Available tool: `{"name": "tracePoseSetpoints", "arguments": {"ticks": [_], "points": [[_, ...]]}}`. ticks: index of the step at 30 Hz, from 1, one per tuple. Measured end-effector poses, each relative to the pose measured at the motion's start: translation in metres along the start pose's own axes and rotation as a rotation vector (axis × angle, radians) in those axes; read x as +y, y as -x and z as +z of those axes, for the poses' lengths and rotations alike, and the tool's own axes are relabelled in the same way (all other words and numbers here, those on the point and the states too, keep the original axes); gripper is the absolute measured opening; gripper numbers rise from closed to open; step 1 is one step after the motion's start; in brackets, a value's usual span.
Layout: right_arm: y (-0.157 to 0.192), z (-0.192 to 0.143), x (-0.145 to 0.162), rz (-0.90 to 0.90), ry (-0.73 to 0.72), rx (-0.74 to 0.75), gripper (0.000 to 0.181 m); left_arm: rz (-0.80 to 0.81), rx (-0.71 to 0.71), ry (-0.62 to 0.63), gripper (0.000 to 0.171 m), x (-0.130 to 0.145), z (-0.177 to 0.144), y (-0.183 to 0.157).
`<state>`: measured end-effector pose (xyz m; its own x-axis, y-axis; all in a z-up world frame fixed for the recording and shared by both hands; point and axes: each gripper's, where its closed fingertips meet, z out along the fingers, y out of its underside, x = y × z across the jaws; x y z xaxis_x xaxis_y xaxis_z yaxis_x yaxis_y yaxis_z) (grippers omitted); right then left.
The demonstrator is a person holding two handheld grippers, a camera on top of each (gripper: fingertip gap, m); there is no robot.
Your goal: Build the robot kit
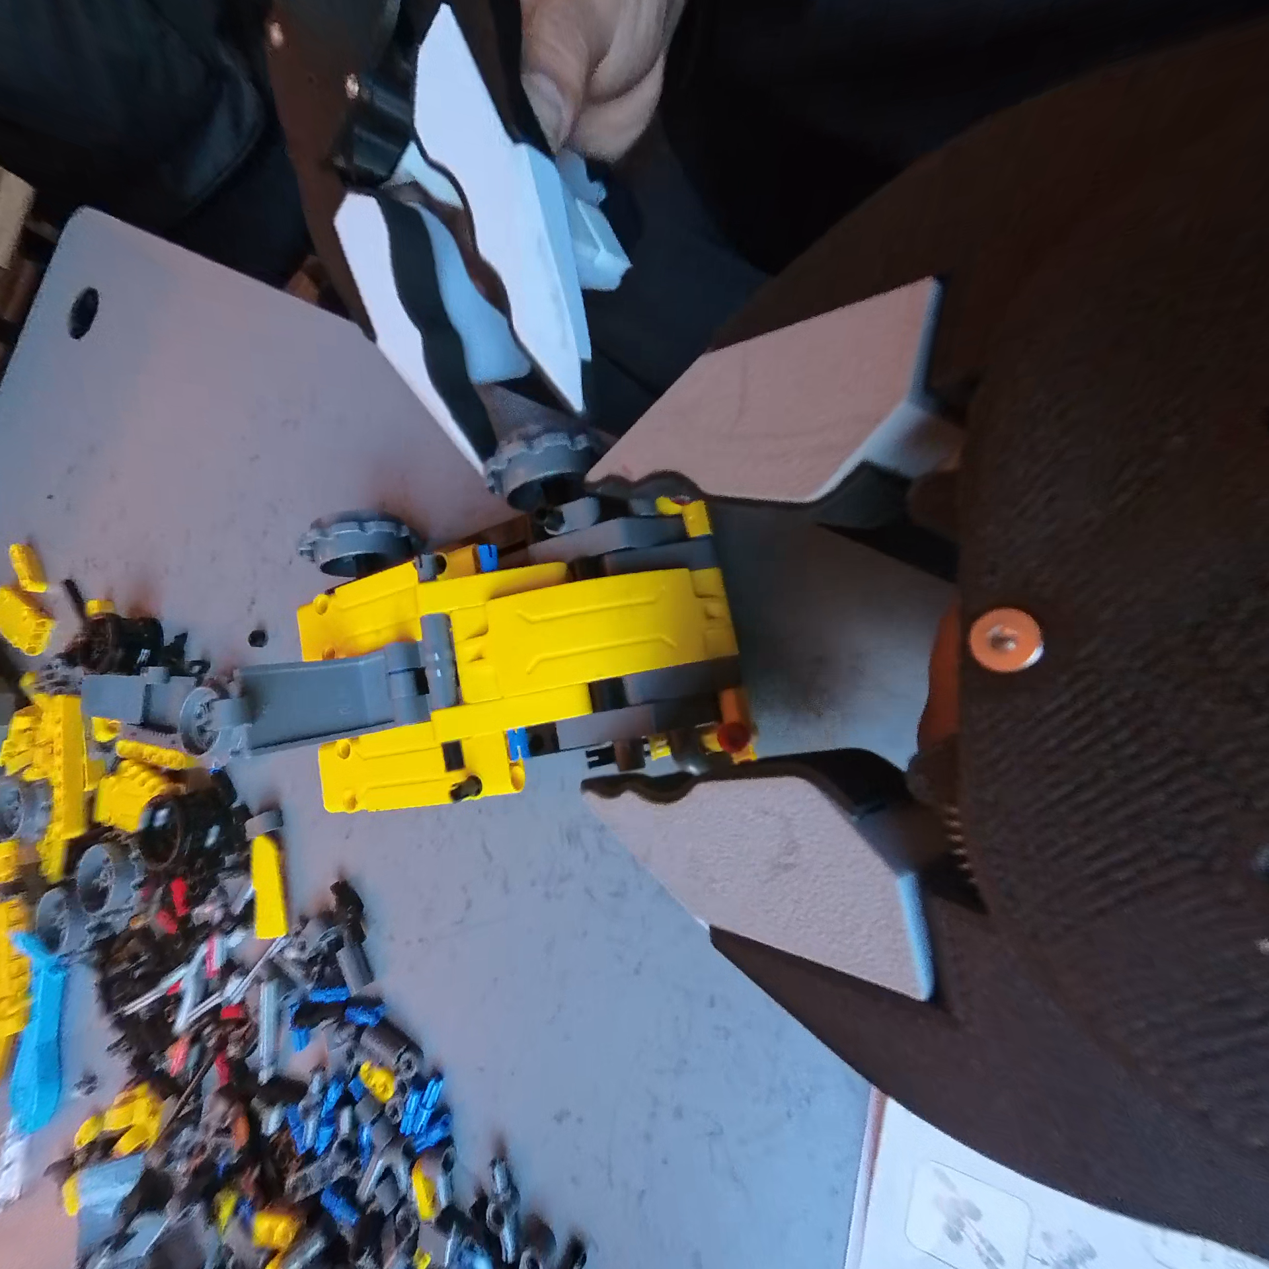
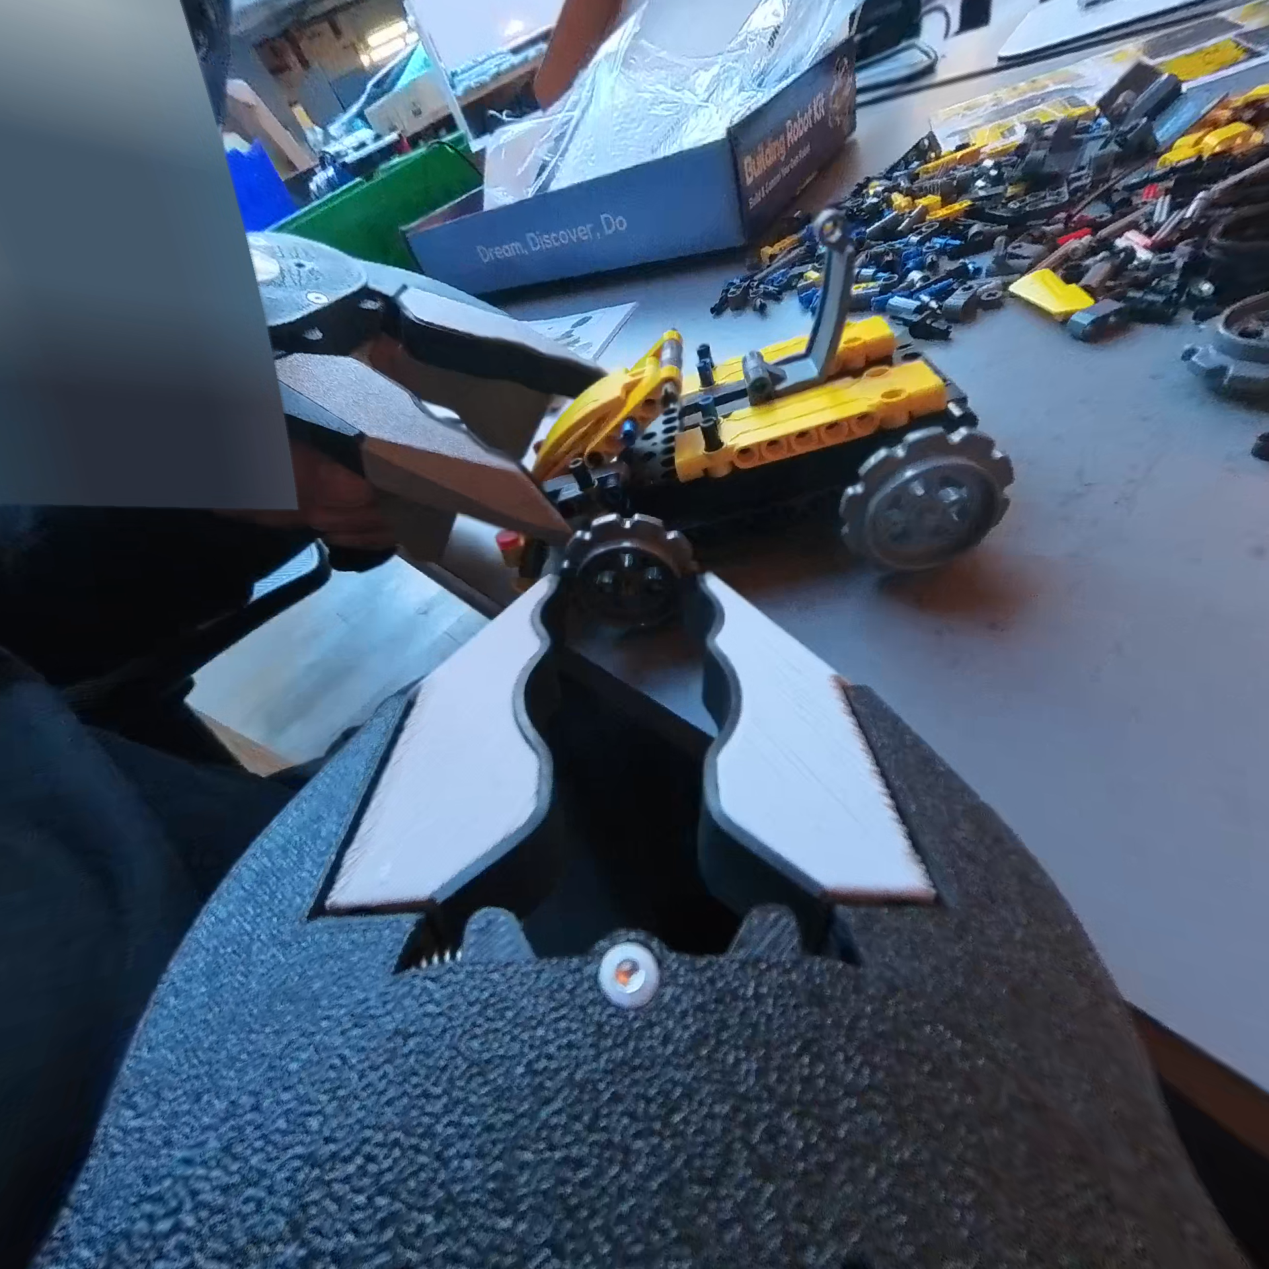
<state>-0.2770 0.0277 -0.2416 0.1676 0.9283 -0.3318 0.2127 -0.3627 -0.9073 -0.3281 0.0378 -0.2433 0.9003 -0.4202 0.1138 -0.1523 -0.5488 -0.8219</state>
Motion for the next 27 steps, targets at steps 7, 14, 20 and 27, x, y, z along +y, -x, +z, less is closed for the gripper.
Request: {"name": "tracePoseSetpoints", "arguments": {"ticks": [7, 14, 20, 27], "points": [[-0.001, -0.002, 0.010, -0.047, 0.097, -0.011, 0.043, 0.030, -0.085, -0.055, 0.083, -0.005, -0.028, 0.004], [0.008, 0.021, 0.008, -0.109, 0.189, 0.016, 0.027, 0.005, -0.142, -0.024, 0.083, 0.011, -0.034, 0.002], [0.007, 0.000, -0.012, -0.215, 0.144, 0.034, 0.033, -0.004, -0.209, 0.027, 0.085, 0.033, -0.033, 0.010], [-0.065, -0.038, -0.019, -0.324, 0.266, 0.038, 0.050, 0.027, -0.190, 0.018, 0.094, 0.020, -0.025, 0.002]]}}
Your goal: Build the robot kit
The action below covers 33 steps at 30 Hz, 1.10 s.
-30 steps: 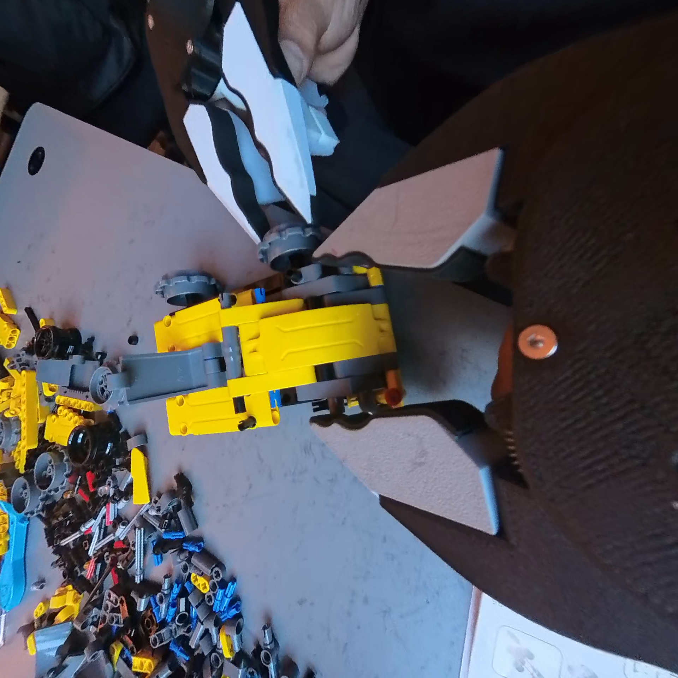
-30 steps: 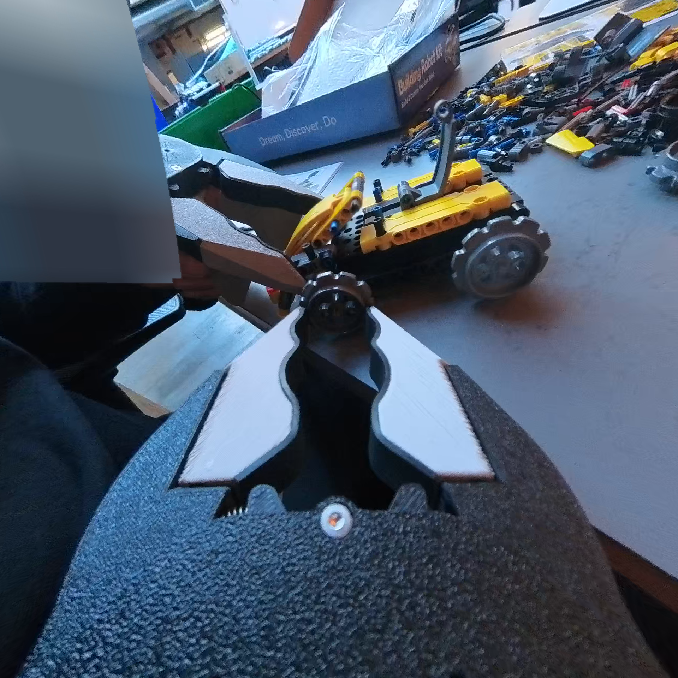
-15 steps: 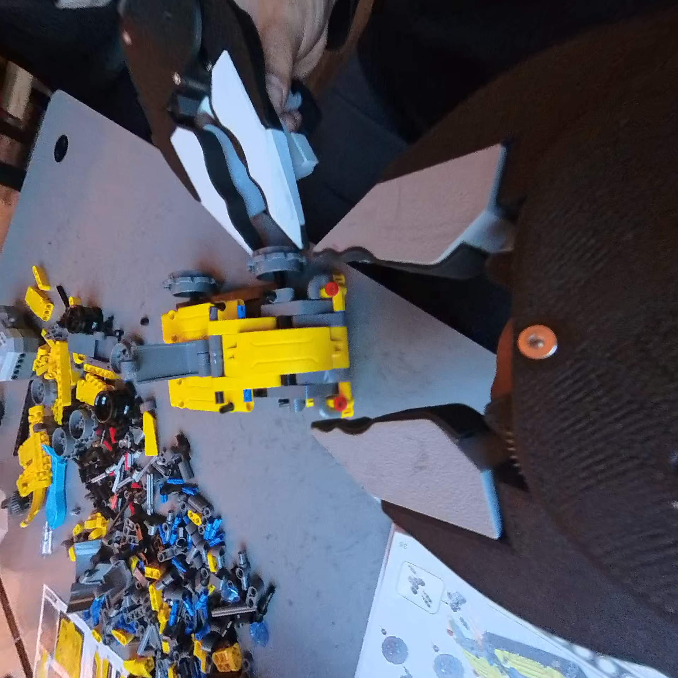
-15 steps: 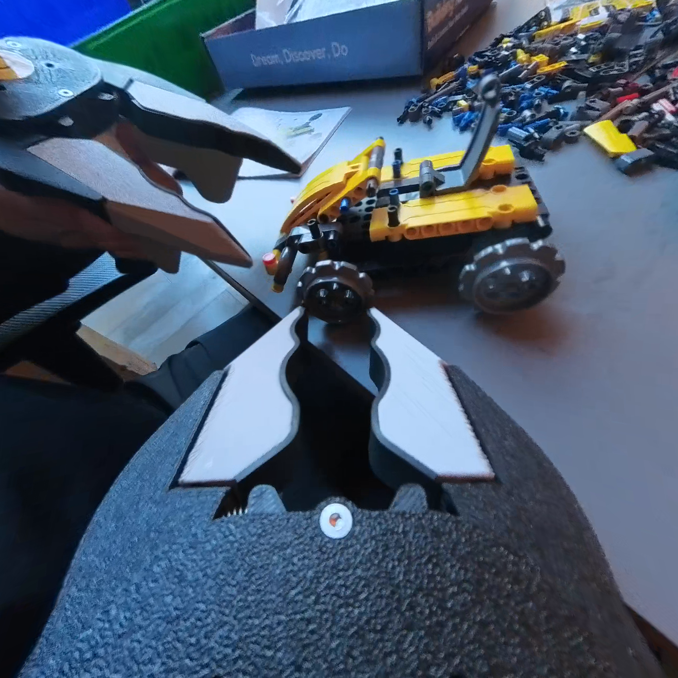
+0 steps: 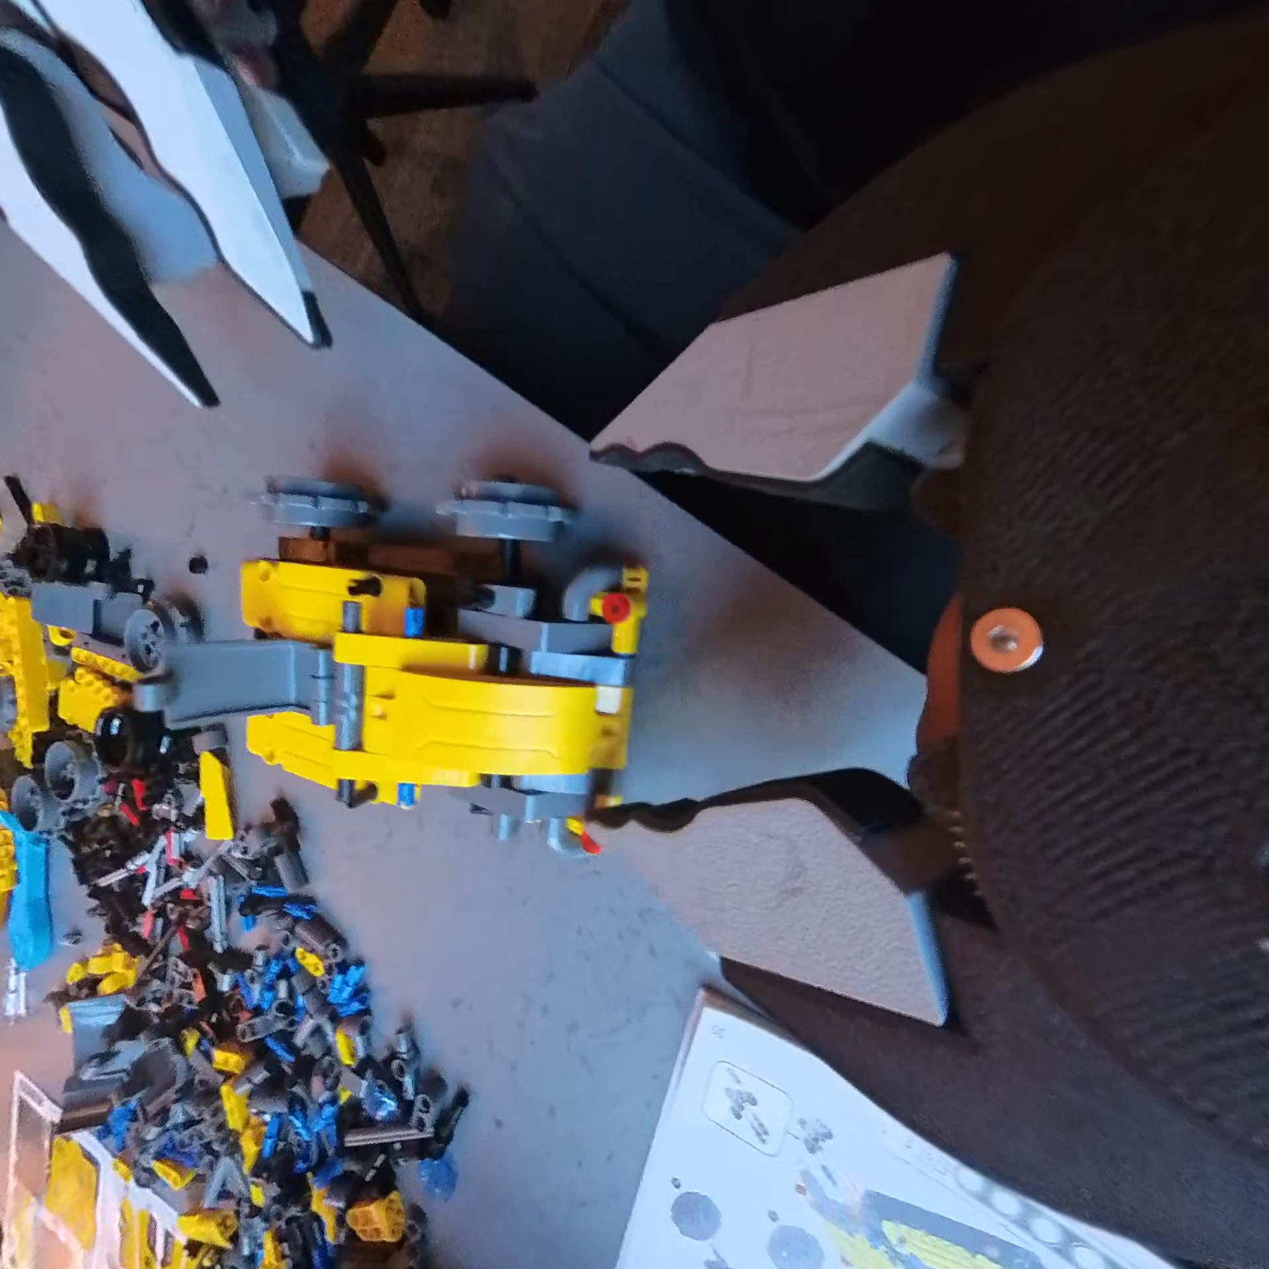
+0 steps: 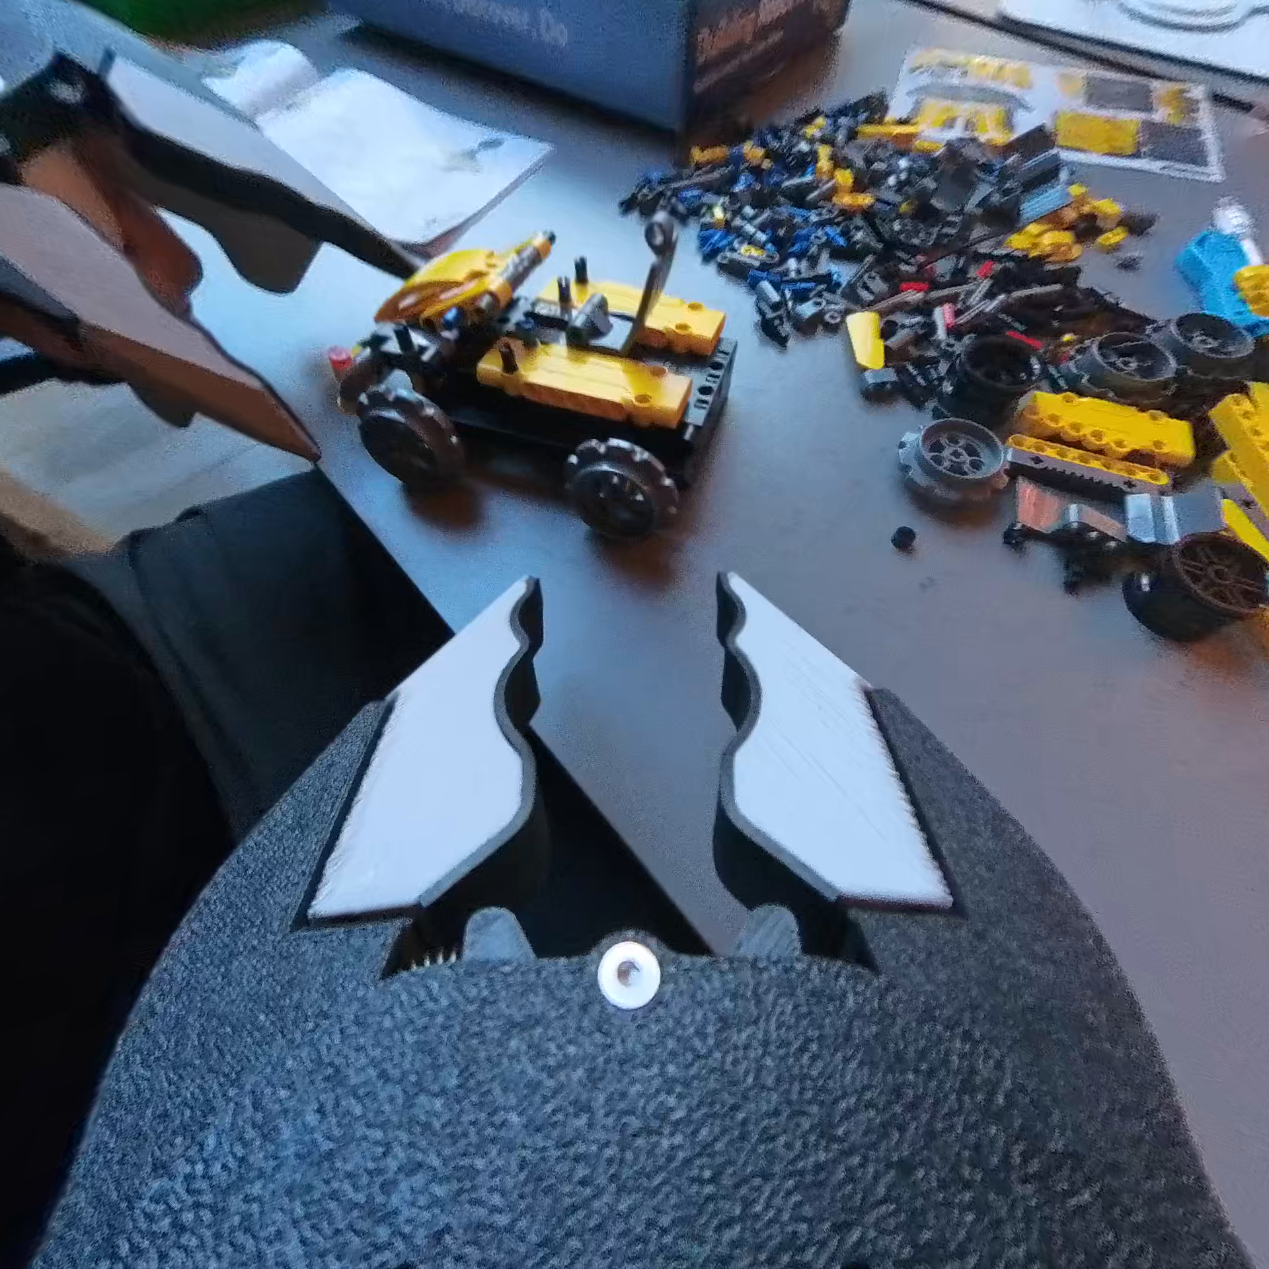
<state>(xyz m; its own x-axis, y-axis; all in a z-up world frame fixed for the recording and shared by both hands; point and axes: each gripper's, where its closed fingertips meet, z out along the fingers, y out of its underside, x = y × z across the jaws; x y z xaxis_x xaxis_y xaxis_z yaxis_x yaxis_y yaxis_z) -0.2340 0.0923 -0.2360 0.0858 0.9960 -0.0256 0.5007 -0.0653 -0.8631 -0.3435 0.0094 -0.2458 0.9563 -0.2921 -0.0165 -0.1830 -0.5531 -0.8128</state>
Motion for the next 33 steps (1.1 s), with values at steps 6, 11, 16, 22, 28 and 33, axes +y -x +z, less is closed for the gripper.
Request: {"name": "tracePoseSetpoints", "arguments": {"ticks": [6, 11, 16, 22, 28, 33], "points": [[-0.009, 0.020, 0.012, 0.027, 0.033, -0.036, 0.047, 0.047, -0.044, 0.026, 0.097, -0.007, 0.014, 0.005], [-0.009, 0.021, 0.010, -0.001, -0.002, -0.003, 0.047, 0.040, -0.056, 0.008, 0.091, -0.006, 0.015, 0.012], [-0.046, 0.009, 0.017, 0.103, 0.020, 0.114, 0.047, 0.005, -0.062, -0.041, 0.088, -0.003, 0.005, 0.019], [-0.087, 0.008, 0.023, 0.192, 0.148, 0.233, 0.031, -0.040, -0.071, -0.131, 0.092, 0.003, -0.011, 0.027], [-0.086, 0.019, 0.016, 0.250, 0.202, 0.151, 0.026, -0.064, -0.002, -0.168, 0.080, 0.005, -0.012, 0.026], [-0.092, 0.029, 0.008, 0.169, 0.253, 0.159, 0.027, -0.081, 0.064, -0.162, 0.069, 0.006, -0.010, 0.020]]}}
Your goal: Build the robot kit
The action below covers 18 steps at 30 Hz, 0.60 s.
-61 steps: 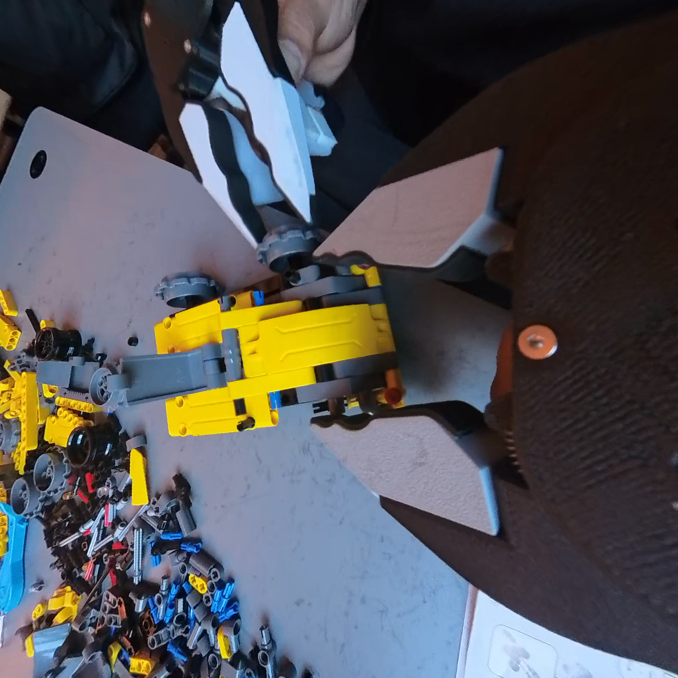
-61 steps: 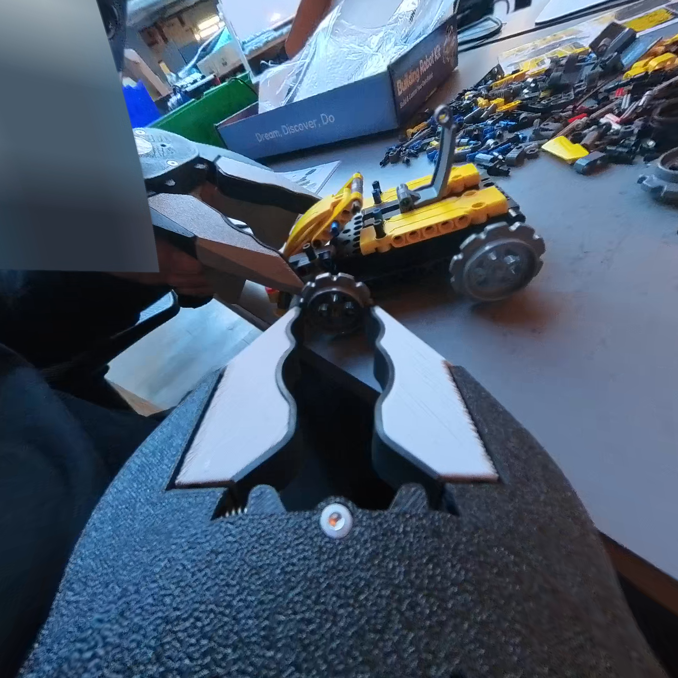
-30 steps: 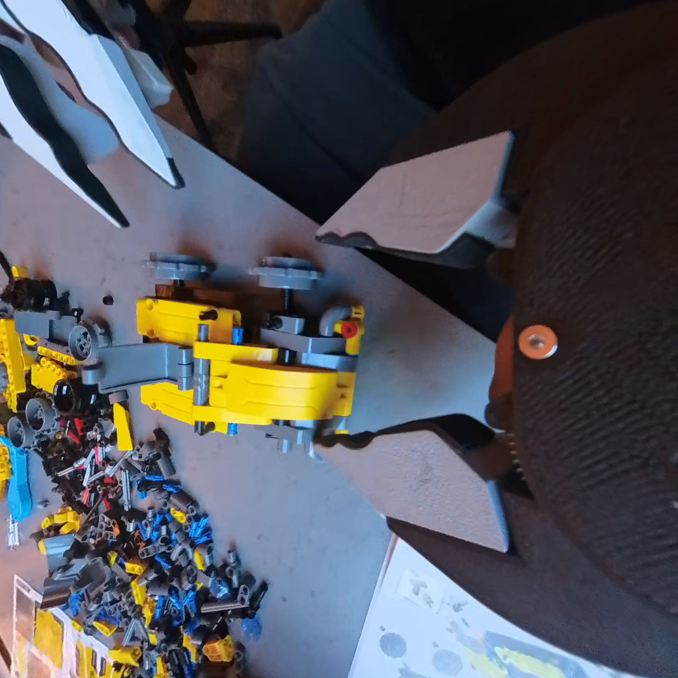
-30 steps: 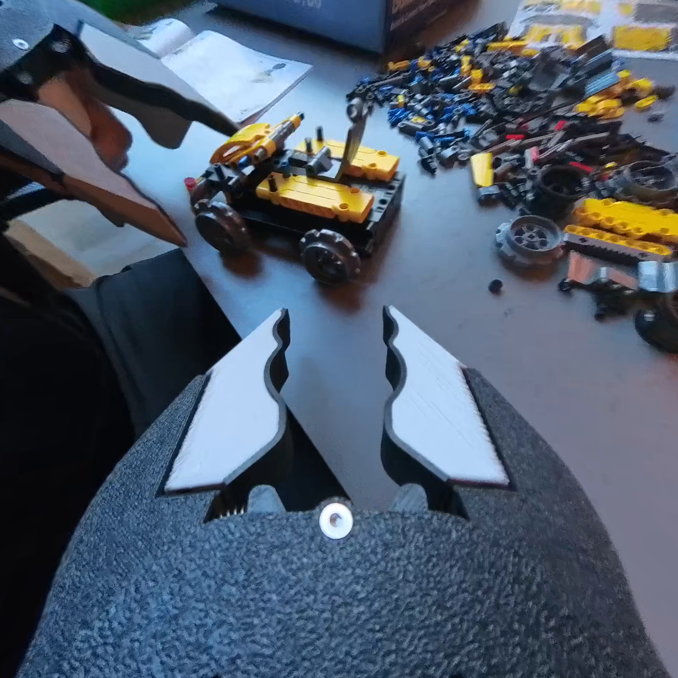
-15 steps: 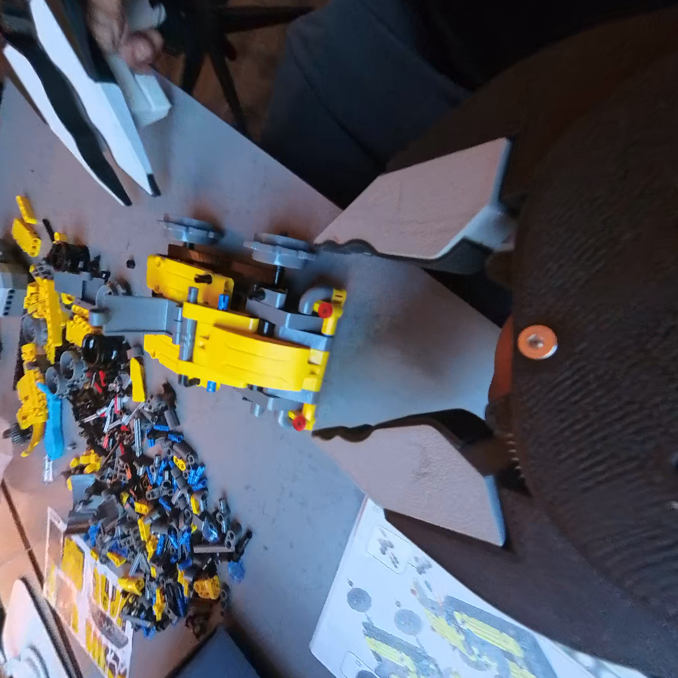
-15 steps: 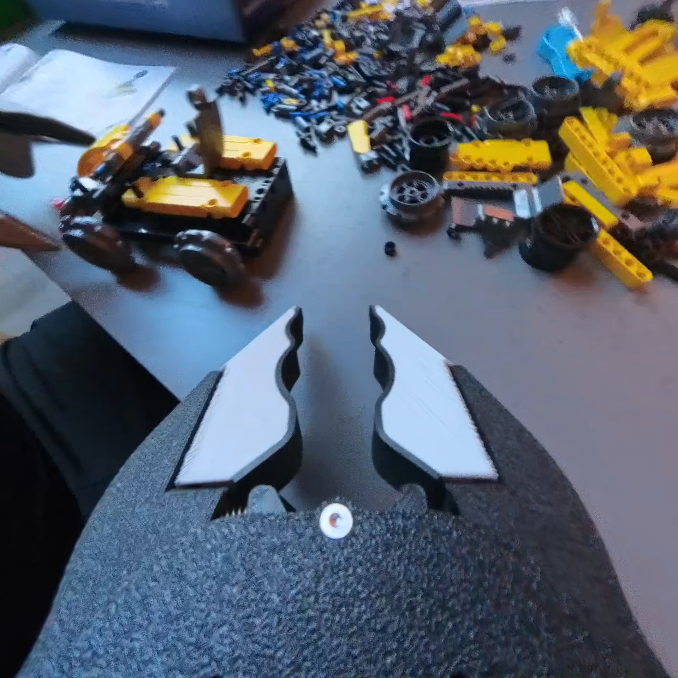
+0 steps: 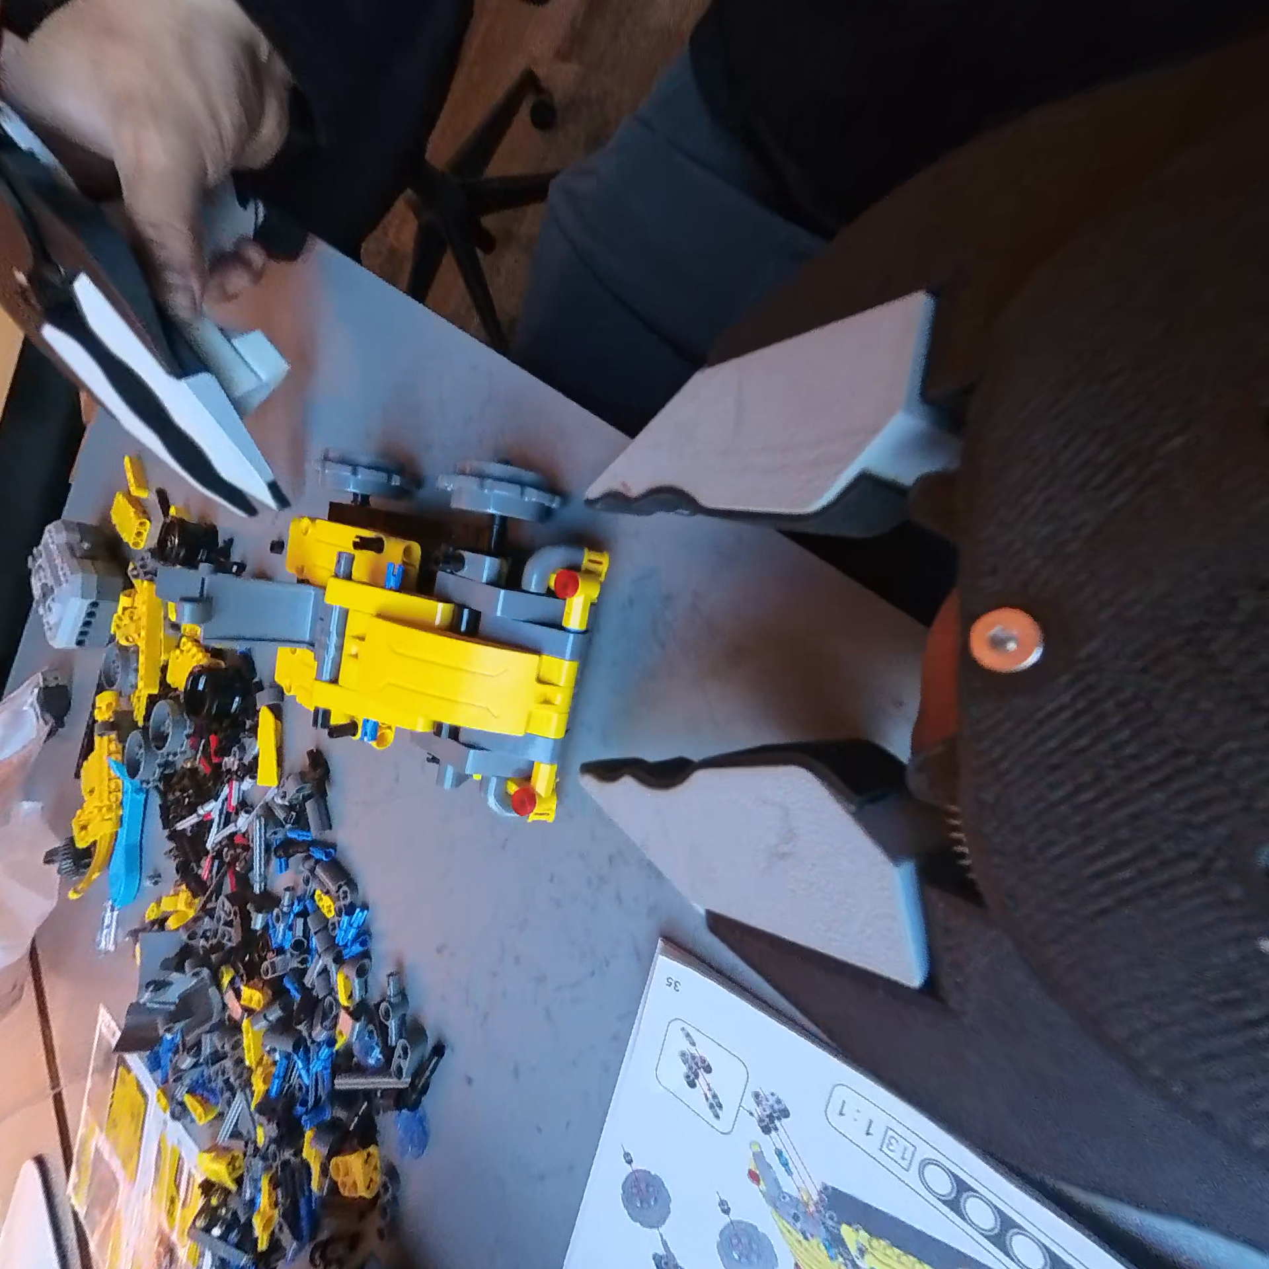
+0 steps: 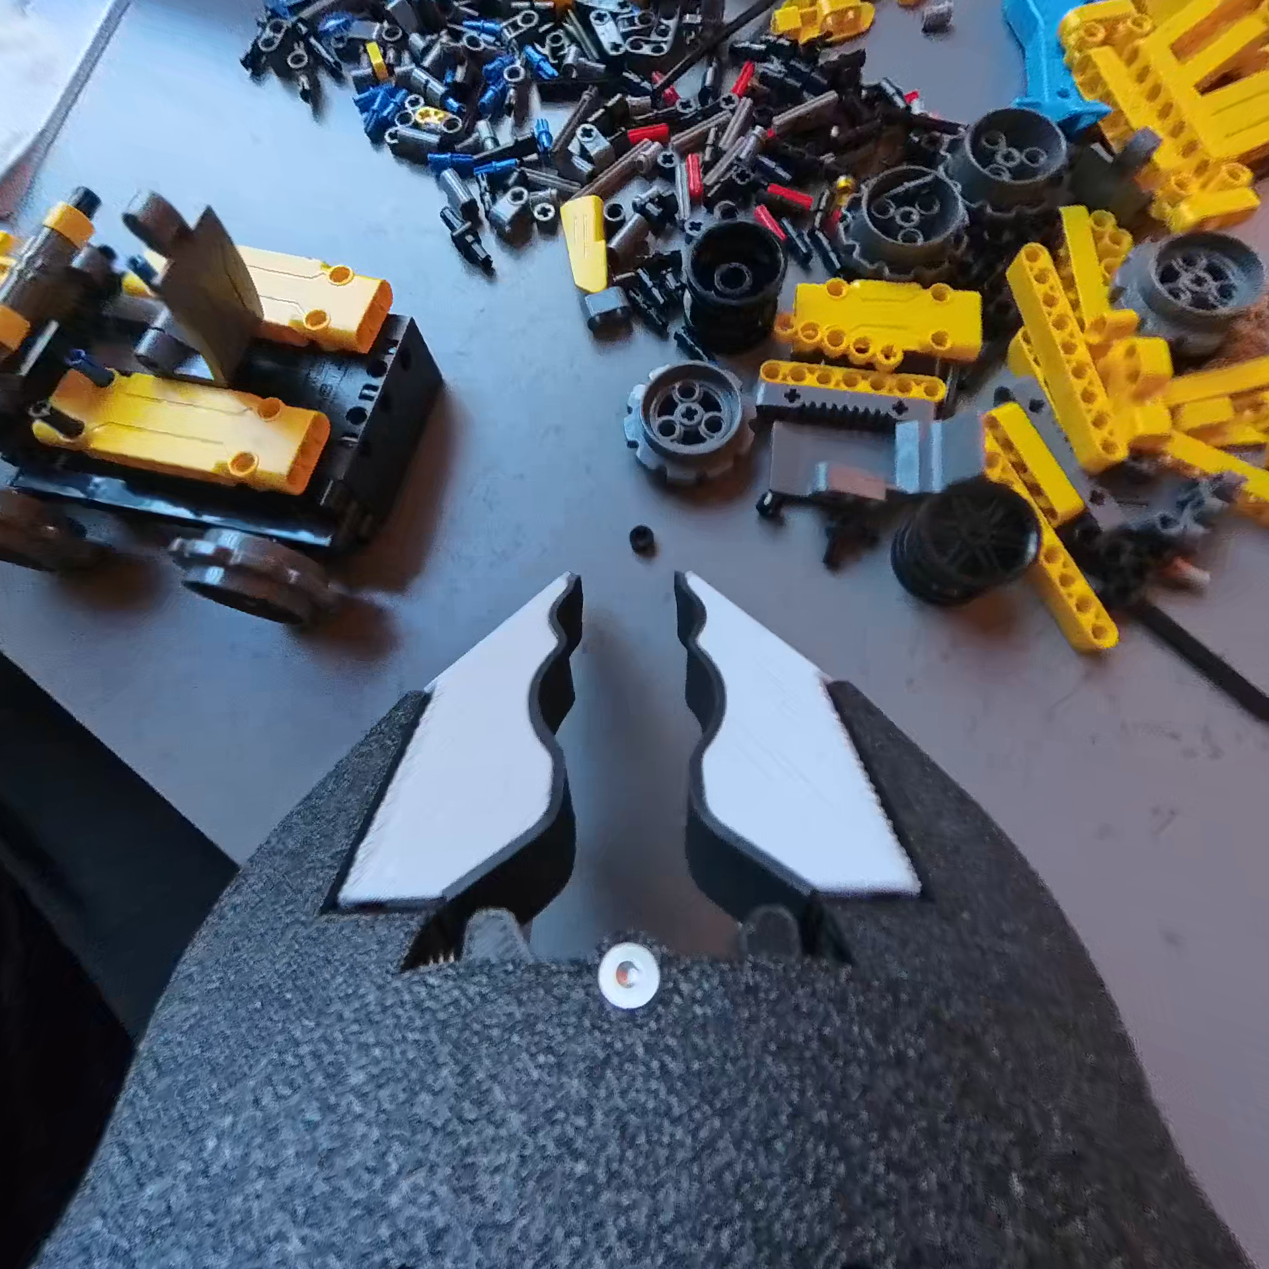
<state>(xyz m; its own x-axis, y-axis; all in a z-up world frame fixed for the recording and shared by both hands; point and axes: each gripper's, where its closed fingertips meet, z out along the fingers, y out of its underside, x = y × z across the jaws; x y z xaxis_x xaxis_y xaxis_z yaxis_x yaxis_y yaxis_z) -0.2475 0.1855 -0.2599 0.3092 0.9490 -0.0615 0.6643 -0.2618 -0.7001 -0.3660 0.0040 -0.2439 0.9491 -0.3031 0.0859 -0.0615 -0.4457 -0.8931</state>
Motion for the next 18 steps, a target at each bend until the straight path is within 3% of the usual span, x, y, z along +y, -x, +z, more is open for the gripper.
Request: {"name": "tracePoseSetpoints", "arguments": {"ticks": [5, 9, 18], "points": [[-0.001, 0.015, -0.007, 0.003, 0.017, -0.021, 0.024, -0.010, 0.025, -0.049, 0.058, -0.004, -0.004, -0.002], [0.002, 0.018, -0.008, 0.017, 0.017, -0.052, 0.007, 0.016, 0.019, -0.064, 0.053, -0.004, -0.005, -0.003], [0.009, 0.001, 0.003, 0.066, -0.036, -0.023, 0.006, 0.047, -0.007, -0.121, 0.048, -0.009, -0.008, -0.003]]}}
